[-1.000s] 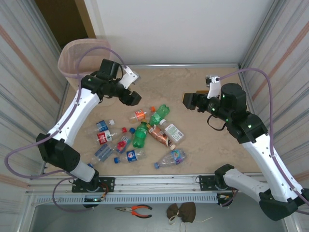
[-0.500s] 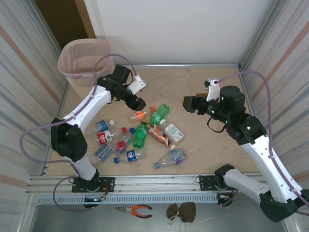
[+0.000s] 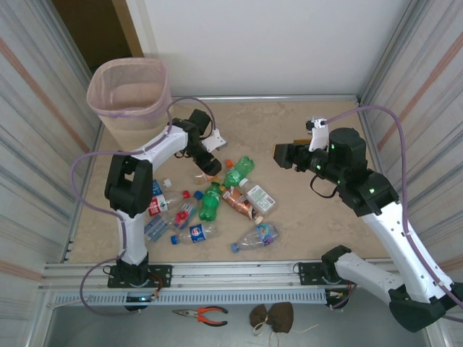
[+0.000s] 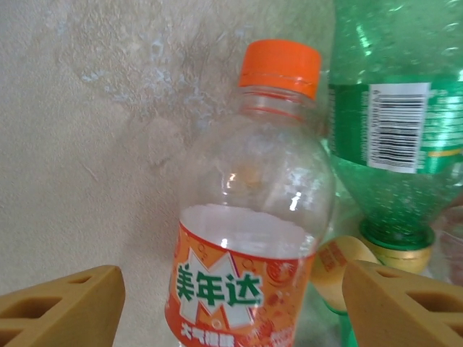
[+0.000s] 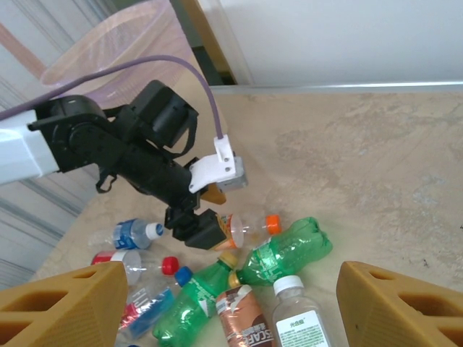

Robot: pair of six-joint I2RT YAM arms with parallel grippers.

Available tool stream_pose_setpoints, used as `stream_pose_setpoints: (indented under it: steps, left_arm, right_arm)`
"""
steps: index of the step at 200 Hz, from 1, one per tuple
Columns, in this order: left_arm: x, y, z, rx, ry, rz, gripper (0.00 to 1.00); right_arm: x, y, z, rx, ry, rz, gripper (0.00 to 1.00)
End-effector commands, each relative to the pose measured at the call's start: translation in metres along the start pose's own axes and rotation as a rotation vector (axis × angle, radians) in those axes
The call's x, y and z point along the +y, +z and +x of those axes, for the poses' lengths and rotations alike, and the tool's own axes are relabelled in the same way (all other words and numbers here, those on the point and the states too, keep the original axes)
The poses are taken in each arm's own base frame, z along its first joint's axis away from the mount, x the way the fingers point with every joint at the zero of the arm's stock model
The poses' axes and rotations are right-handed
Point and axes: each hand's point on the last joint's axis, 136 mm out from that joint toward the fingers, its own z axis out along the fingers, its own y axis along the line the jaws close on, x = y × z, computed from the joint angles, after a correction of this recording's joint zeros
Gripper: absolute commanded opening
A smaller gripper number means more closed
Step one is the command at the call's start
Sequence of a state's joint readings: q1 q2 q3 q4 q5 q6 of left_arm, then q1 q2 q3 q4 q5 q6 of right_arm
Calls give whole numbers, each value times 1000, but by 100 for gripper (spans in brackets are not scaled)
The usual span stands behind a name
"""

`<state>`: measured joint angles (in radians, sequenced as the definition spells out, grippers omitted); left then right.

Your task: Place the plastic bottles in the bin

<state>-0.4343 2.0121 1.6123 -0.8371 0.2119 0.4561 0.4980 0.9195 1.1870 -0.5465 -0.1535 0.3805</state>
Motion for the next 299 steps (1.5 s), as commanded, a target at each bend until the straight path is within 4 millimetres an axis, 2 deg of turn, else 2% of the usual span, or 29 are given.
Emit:
stream_pose_setpoints:
  steps: [1,45,48,108,133,156,172,195,201,206,259,299]
  left_arm:
    - [1,0,-6,8,35,-1,81]
    - [-4,13,-10,10,26,56,82]
    - [-3,23,-6,31,19,67,82]
    - [1,46,-6,61,9,93,75]
    - [1,48,-8,62,6,101,65]
    - [2,39,-15,34,9,88,60]
    - [5,25,-23,5,18,61,59]
    - [10,-6,-39,-65,37,11,59]
    - [10,-8,-41,-74,35,11,59]
    - [11,-27,-48,-118,40,-8,58]
    - [-6,-123,-81,-367,63,-44,59]
    - [-26,-207,-96,-569,83,-67,58]
  right_arm:
    - [7,0,-9,-25,-34,-23,75]
    - [5,3,-8,-23,-33,-19,75]
    - [5,3,-8,-23,-33,-19,75]
    - [5,2,-8,-24,-35,-17,75]
    - [4,0,-8,-30,-35,-15,75]
    - [5,-3,-10,-39,-34,-14,75]
    - [4,-3,-10,-48,-30,-13,75]
    - [5,-2,-12,-48,-25,-14,75]
    - [5,-2,-13,-48,-24,-16,75]
    - [6,-2,-13,-47,-24,-15,74]
    - [7,-3,-17,-57,-26,-18,74]
    - [10,-2,-20,-56,-26,-28,74]
